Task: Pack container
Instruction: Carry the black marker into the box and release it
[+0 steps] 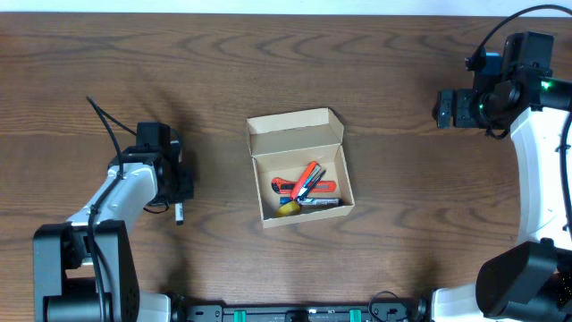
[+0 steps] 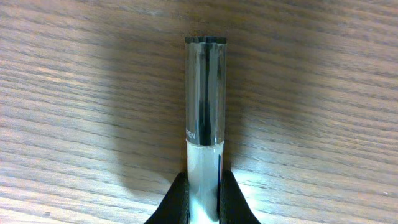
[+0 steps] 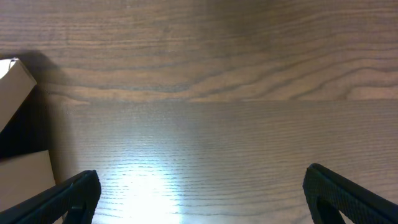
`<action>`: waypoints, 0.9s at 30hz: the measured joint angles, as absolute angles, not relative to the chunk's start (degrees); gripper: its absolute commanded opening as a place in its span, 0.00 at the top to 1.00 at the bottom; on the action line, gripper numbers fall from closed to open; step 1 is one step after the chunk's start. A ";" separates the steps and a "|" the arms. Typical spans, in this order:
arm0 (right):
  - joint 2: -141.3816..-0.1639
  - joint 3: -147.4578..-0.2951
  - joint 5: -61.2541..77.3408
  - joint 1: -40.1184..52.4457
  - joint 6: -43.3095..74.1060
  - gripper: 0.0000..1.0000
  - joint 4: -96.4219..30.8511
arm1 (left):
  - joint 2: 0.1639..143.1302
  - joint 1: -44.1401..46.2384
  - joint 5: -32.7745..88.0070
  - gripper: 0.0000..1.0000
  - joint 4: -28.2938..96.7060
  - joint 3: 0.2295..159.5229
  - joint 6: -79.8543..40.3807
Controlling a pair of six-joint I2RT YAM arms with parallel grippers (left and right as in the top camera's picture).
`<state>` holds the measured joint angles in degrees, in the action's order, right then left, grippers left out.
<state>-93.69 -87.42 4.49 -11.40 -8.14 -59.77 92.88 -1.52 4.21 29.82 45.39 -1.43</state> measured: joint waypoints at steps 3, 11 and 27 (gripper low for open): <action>-93.69 -87.42 4.49 -11.40 -8.14 0.01 -59.75 | 93.08 -1.61 7.60 0.94 31.81 46.06 -1.48; -93.69 -87.42 4.49 -11.40 -8.21 0.01 -59.66 | 92.09 0.89 14.61 0.94 47.75 59.18 3.18; -93.69 -87.42 4.47 -11.40 -8.62 0.01 -59.55 | 88.40 35.55 12.95 0.94 55.88 86.35 39.64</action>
